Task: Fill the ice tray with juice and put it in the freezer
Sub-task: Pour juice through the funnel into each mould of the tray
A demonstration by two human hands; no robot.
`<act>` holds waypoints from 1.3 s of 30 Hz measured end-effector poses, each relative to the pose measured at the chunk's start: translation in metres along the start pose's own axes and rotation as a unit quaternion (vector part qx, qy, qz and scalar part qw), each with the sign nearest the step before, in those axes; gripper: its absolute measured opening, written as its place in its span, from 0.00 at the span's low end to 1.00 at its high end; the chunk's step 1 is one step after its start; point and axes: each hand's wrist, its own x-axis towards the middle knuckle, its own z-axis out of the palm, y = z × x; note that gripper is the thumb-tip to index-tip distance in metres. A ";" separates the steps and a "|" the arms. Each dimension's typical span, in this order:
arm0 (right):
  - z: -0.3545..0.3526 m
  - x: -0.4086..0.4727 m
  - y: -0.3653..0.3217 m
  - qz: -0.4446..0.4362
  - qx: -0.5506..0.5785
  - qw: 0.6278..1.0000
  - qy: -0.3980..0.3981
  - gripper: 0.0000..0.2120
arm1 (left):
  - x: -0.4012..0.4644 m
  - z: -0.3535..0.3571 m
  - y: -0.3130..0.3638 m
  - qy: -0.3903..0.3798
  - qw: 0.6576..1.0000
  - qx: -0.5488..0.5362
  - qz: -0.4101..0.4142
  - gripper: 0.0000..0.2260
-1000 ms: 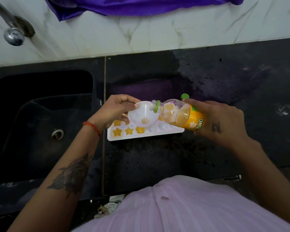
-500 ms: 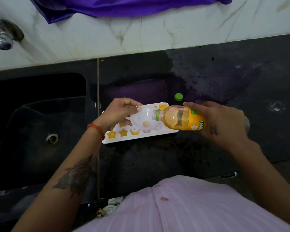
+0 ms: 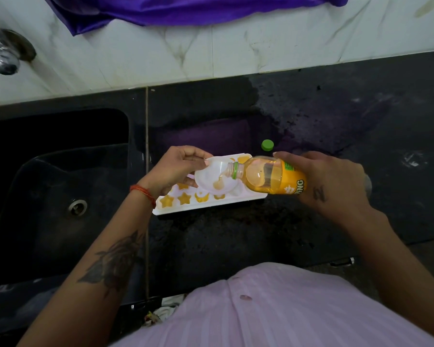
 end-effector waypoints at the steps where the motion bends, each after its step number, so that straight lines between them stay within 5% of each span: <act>1: 0.000 0.000 0.000 0.001 0.005 1.000 0.002 0.36 | 0.000 0.000 0.000 0.000 1.000 -0.001 0.003 0.06; 9: -0.003 -0.003 0.003 0.010 0.069 0.997 0.012 0.36 | 0.003 0.001 0.009 -0.012 1.000 -0.001 0.020 0.07; 39: -0.004 -0.008 0.022 0.045 -0.025 0.999 -0.005 0.36 | 0.019 0.026 0.014 -0.045 0.998 0.027 0.016 0.07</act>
